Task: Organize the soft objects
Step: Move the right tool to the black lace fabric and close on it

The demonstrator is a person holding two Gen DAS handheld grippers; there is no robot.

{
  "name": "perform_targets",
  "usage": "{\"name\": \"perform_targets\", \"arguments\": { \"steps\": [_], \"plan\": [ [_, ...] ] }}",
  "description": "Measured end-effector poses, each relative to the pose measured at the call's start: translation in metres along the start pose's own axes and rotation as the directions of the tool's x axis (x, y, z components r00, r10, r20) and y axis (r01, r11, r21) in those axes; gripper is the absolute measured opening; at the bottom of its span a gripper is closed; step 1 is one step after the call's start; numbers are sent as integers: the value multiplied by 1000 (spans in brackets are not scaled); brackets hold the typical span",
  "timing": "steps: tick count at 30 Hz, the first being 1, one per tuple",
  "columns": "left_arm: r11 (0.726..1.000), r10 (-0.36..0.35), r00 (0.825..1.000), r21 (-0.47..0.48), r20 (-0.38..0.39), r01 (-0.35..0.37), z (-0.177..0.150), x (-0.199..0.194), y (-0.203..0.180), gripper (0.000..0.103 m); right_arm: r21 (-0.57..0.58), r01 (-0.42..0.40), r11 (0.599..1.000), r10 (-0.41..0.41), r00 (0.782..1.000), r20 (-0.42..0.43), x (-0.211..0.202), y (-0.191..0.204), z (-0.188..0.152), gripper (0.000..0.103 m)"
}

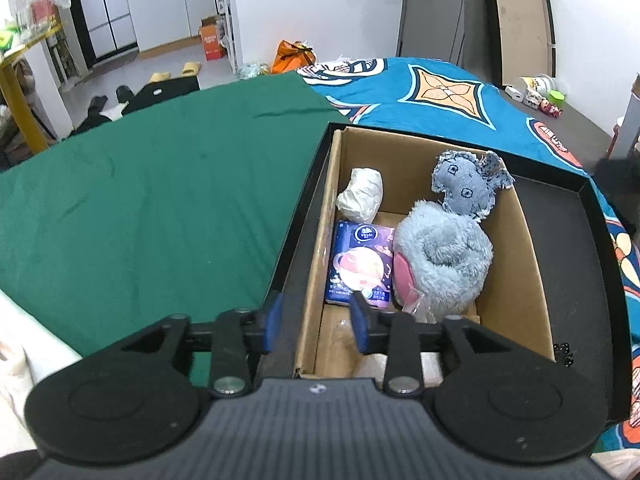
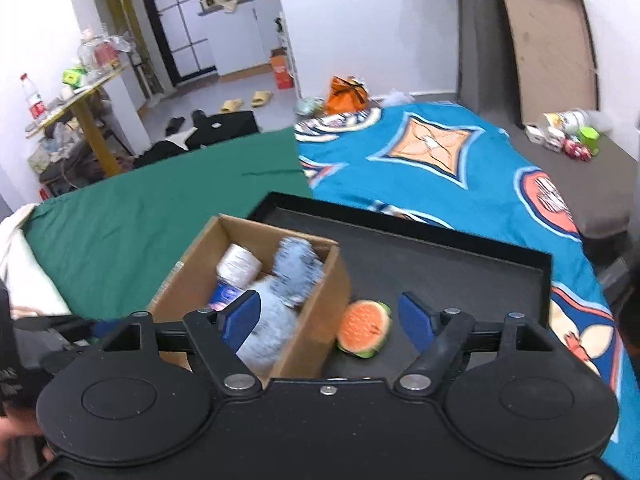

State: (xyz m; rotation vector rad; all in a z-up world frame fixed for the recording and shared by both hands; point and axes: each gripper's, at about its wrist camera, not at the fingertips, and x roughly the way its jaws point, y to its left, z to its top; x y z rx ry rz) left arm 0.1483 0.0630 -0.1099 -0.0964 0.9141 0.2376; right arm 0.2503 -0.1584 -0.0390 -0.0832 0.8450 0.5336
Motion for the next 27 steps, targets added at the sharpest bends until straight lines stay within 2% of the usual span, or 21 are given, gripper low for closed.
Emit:
{"name": "perform_targets", "arguments": {
  "steps": [3, 10, 18, 27],
  "plan": [
    [1000, 9, 1000, 9, 2, -9, 1, 0, -2, 47, 31, 11, 999, -10, 1000, -25, 2, -13, -7, 75],
    [1000, 22, 1000, 21, -3, -22, 2, 1, -7, 57, 90, 4, 996, 9, 990, -144, 15, -27, -24, 76],
    [998, 34, 999, 45, -10, -33, 3, -2, -14, 61, 157, -6, 988, 40, 975, -219, 26, -29, -43, 76],
    [997, 32, 999, 75, -21, -30, 1, -5, -20, 79, 192, 83, 978, -19, 950, -313, 41, -20, -72, 76]
  ]
}}
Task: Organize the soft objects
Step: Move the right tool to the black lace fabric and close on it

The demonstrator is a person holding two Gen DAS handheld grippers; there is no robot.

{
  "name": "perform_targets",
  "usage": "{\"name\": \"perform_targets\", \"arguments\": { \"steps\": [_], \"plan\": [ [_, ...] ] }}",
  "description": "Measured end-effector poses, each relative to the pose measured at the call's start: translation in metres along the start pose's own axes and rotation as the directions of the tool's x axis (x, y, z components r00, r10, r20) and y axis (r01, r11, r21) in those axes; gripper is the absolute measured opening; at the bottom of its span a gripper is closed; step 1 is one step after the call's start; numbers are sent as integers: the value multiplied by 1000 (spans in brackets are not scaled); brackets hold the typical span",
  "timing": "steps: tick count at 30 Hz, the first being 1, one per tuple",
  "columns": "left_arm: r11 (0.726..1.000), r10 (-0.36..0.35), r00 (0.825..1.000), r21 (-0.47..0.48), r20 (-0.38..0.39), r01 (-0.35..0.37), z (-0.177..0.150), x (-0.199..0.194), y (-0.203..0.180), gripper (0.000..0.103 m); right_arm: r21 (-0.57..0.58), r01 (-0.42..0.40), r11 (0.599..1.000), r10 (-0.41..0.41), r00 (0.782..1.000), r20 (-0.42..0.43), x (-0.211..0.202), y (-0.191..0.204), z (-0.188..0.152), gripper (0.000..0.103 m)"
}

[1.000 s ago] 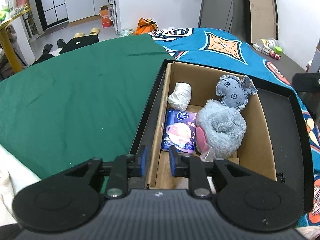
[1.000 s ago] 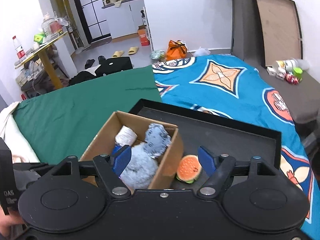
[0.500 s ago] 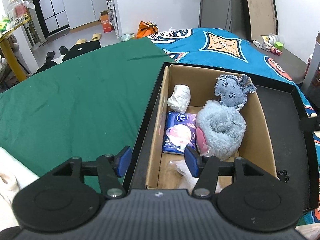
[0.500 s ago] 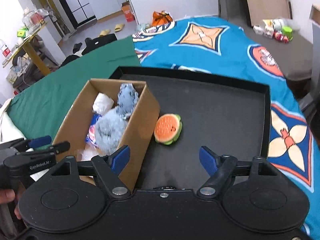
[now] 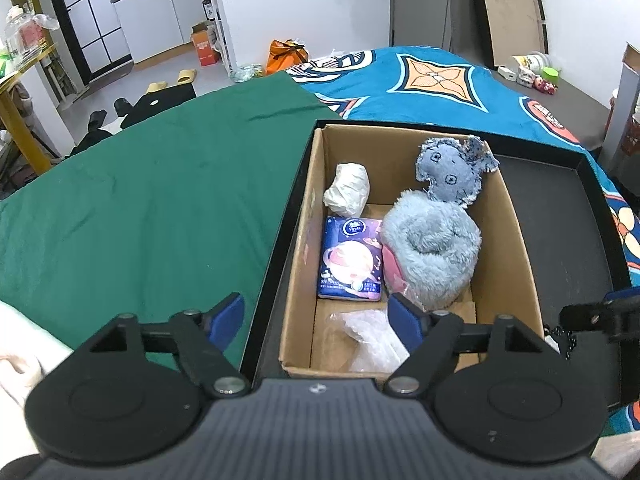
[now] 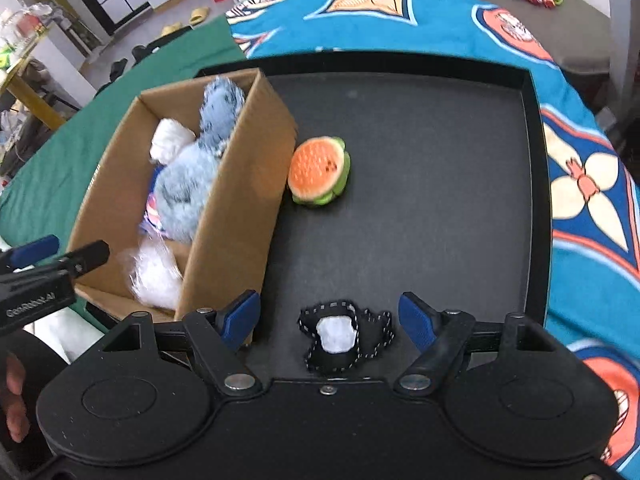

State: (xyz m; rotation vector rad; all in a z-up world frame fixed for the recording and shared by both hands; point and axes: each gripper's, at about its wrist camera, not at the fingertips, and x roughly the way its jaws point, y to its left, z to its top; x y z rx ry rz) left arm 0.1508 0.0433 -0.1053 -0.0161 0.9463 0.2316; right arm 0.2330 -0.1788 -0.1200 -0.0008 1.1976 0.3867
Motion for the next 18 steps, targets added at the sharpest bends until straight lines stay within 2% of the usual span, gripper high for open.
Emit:
{"name": "perform_targets", "arguments": {
  "steps": [6, 14, 16, 18],
  "plan": [
    [1000, 15, 1000, 28, 3, -15, -2, -3, -5, 80, -8, -4, 1000, 4, 1000, -22, 12, 2, -9, 76],
    [999, 31, 999, 11, 5, -31, -1, -3, -5, 80, -49, 22, 999, -26, 996, -85, 37, 3, -14, 73],
    [999, 38, 999, 14, 6, -38, -1, -2, -6, 80, -64, 36, 997, -43, 993, -110, 46, 4, -16, 70],
    [999, 41, 999, 13, 6, -41, 0, -2, -6, 80, -76, 55, 996, -65, 989, -136, 53, 5, -17, 58]
  ]
}}
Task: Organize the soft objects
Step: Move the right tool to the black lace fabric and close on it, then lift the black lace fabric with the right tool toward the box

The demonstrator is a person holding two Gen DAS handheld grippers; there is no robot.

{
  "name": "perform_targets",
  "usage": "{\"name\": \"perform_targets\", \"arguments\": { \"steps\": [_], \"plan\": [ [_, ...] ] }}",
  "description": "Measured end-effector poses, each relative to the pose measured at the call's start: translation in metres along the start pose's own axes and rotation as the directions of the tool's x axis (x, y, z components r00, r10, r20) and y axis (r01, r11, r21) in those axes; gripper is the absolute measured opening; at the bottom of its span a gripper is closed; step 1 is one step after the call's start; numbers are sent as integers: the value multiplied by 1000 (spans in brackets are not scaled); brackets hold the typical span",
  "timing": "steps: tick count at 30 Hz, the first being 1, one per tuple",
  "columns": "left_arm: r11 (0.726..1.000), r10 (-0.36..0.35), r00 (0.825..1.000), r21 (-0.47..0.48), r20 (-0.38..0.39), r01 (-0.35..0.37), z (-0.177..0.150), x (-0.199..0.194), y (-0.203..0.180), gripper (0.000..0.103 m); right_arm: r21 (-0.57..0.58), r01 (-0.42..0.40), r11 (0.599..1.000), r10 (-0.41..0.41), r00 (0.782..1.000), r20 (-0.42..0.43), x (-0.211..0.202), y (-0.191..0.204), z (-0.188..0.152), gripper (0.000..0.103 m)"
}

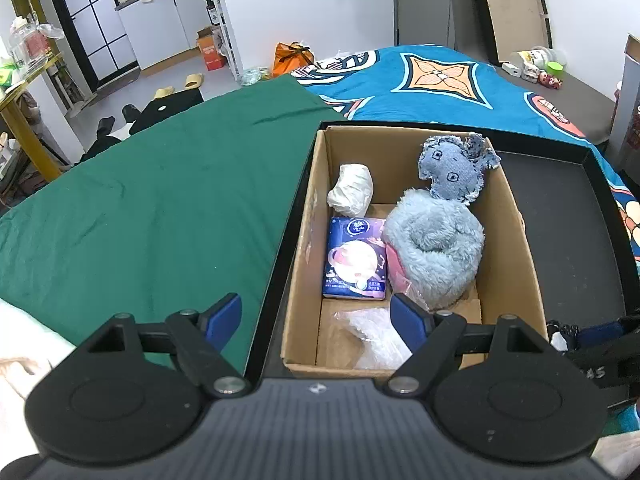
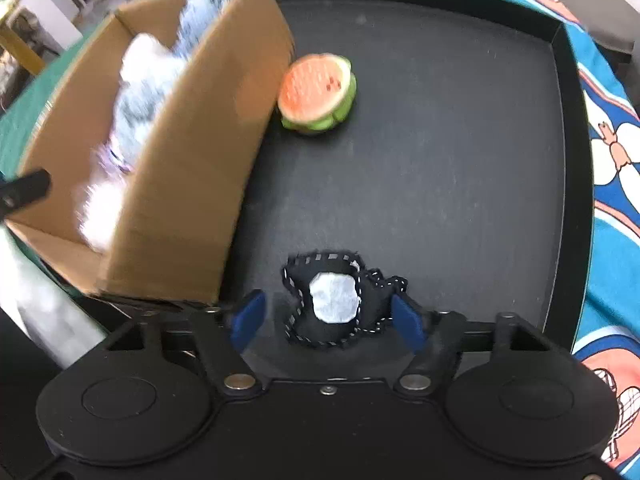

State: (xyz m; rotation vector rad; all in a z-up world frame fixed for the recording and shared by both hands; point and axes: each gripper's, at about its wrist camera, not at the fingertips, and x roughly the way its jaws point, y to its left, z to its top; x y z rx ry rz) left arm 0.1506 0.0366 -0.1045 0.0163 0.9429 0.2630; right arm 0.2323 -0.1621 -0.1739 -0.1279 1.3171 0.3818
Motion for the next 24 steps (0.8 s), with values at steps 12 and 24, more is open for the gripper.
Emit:
{"name": "perform_targets", "arguments": {
  "steps": [12, 24],
  "plan": [
    [1000, 10, 1000, 0, -1, -10, 0, 2, 0, 80, 81, -19, 997, 16, 999, 35, -5, -18, 0, 24],
    [999, 3, 1000, -47, 11, -2, -2, 0, 10, 80, 145, -91, 985, 70, 988, 139, -40, -36, -1, 16]
  ]
}}
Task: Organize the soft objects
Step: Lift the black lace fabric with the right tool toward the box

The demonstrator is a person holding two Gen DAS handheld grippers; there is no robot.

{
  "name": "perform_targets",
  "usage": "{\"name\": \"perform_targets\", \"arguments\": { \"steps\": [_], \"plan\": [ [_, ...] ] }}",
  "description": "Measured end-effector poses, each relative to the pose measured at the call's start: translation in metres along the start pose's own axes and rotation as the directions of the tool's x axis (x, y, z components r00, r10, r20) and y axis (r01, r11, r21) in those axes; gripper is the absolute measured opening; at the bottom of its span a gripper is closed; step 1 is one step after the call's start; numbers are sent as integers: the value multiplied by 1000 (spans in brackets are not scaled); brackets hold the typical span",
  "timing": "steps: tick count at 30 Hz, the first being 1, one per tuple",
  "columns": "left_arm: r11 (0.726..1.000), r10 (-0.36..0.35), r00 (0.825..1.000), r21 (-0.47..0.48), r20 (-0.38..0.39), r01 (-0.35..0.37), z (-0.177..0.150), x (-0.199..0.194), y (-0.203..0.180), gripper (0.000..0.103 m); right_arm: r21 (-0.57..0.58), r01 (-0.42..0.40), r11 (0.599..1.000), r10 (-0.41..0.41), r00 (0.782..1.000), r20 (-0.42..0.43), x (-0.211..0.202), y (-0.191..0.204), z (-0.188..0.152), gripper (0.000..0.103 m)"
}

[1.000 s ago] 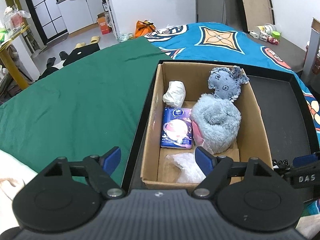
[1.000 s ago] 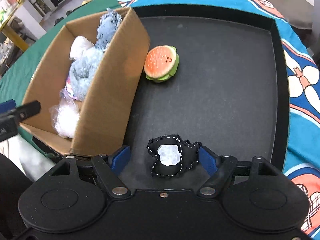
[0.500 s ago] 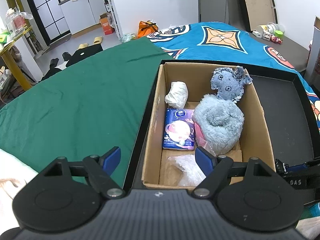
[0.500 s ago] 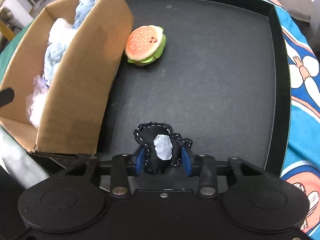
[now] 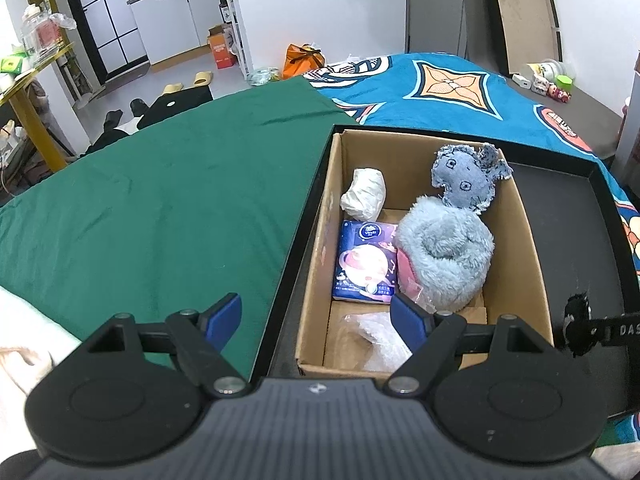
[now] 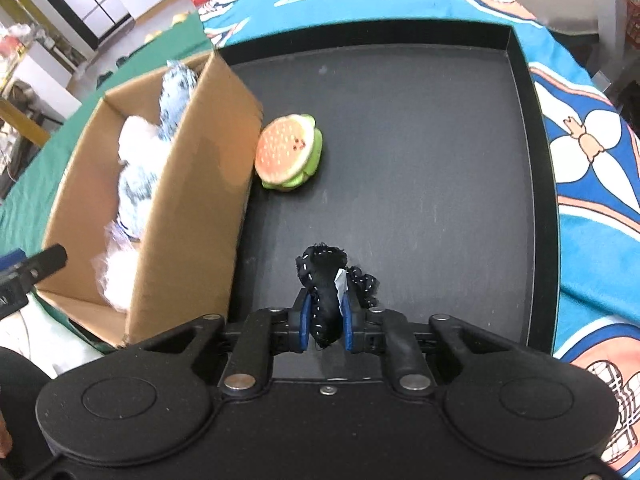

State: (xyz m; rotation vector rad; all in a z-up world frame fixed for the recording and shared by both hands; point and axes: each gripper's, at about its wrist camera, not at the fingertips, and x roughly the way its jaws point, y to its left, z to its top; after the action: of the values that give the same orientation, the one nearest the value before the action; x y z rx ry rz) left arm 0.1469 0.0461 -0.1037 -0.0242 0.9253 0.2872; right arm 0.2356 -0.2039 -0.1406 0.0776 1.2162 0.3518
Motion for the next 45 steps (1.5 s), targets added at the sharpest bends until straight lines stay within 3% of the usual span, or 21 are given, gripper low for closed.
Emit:
{"name": "perform_targets", "arguments": {
  "steps": [6, 19, 33, 41, 45],
  "plan": [
    [1000, -12, 1000, -21, 4, 12, 0, 0, 5, 80, 23, -27, 999, 25, 999, 47, -13, 3, 8, 16],
    [998, -37, 999, -47, 15, 38, -1, 0, 12, 80, -47, -27, 999, 33, 988, 149, -38, 25, 23, 16],
    [996, -66, 998, -63, 2, 66, -1, 5, 16, 76, -150, -91, 984, 122, 969, 213, -66, 79, 36, 16],
    [993, -83, 996, -82, -8, 83, -3, 10, 21, 68, -187, -77, 979, 118, 969, 218, -64, 110, 34, 16],
    [993, -88, 996, -86, -25, 86, -5, 14, 24, 54, -194, -52, 980, 96, 969, 228, -58, 124, 25, 17]
  ]
}}
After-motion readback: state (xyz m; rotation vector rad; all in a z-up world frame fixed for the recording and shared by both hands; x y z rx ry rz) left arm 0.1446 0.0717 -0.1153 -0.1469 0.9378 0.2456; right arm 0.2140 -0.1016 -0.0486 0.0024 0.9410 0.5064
